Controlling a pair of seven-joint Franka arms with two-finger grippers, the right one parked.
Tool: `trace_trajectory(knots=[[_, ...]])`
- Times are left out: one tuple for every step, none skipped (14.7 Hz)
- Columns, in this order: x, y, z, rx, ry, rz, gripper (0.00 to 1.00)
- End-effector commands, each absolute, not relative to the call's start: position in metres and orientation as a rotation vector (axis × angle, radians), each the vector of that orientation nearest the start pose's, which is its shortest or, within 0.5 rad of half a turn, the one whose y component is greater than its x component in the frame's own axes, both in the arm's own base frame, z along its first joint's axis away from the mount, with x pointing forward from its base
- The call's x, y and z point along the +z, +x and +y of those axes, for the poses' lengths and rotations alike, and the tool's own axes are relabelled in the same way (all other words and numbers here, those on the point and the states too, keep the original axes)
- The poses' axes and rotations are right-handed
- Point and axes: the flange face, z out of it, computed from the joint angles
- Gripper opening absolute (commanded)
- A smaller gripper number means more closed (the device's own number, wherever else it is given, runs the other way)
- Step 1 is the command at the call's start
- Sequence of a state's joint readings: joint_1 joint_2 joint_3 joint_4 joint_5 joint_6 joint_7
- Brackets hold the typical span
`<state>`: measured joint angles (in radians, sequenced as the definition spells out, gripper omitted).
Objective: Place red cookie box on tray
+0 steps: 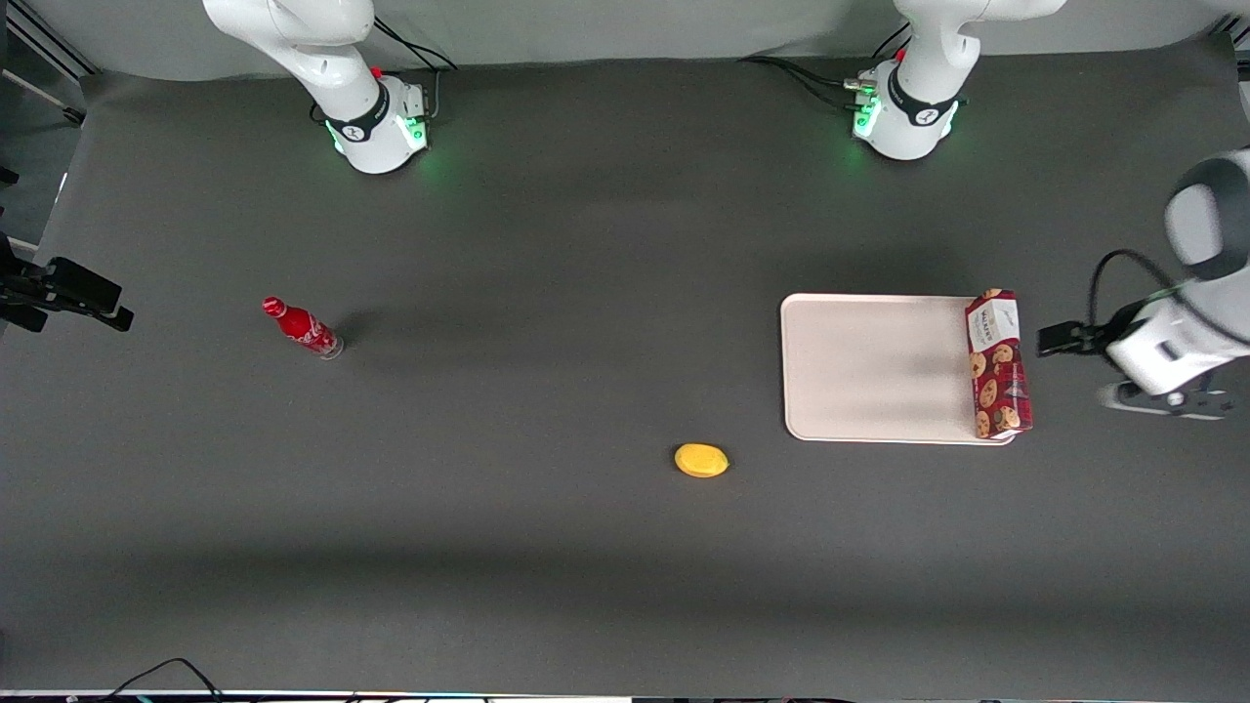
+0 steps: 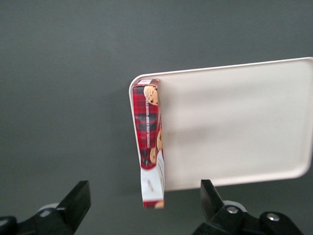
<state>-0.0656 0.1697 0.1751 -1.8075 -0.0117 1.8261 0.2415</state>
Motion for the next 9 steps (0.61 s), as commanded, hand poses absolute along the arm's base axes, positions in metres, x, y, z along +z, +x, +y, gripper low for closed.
trace_trajectory(knots=[[0.546, 0.595, 0.056, 0.256, -3.128, 0.132, 1.0], [0.578, 0.594, 0.052, 0.23, -3.127, 0.112, 1.0], [0.606, 0.591, 0.045, 0.199, -3.128, 0.113, 1.0], [0.629, 0.587, 0.039, 0.175, -3.129, 0.126, 1.0], [0.641, 0.584, 0.037, 0.172, -3.131, 0.137, 1.0], [0.643, 0.582, 0.038, 0.189, -3.129, 0.146, 1.0], [0.643, 0.582, 0.039, 0.191, -3.131, 0.149, 1.0], [0.641, 0.583, 0.038, 0.196, -3.129, 0.151, 1.0], [0.641, 0.583, 0.037, 0.199, -3.124, 0.154, 1.0]])
